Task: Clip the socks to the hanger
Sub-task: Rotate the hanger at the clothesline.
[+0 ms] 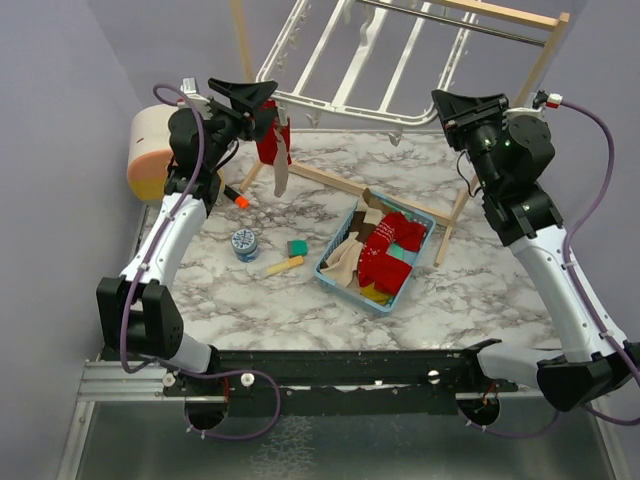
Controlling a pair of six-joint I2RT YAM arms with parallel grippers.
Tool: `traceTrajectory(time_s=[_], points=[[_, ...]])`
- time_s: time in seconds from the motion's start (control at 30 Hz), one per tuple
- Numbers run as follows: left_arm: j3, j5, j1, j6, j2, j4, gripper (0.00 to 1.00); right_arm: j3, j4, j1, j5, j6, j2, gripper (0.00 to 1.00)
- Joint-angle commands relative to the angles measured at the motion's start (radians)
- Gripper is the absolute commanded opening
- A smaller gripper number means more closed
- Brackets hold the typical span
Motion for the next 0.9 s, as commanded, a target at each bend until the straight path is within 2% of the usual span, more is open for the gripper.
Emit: traceTrajectory(time_s=[0.0, 0.17, 0.23, 0.4, 0.63, 0.87], points=[[-0.092, 0.067, 0.008, 0.05, -0.151, -0.027, 0.8, -0.013, 0.02, 0.002, -0.079, 0.016, -0.032, 0.09], [-0.121, 0.073, -0.006, 0.132, -0.258, -0.185, 0.83, -0.042, -0.001, 0.002, -0.115, 0.03, -0.062, 0.08], [-0.131, 0.064, -0.029, 0.129, -0.283, -0.199, 0.83, -0.05, -0.005, 0.002, -0.137, 0.037, -0.069, 0.09], [-0.123, -0.073, -0.148, 0.159, -0.311, -0.193, 0.83, -0.072, -0.012, 0.002, -0.165, 0.056, -0.078, 0.14], [-0.072, -0.135, -0.271, 0.144, -0.213, -0.142, 0.78, -0.085, 0.0, 0.002, -0.228, 0.09, -0.069, 0.15], [-0.036, -0.208, -0.3, 0.13, -0.141, -0.096, 0.7, -0.077, 0.005, 0.002, -0.281, 0.118, -0.053, 0.16]])
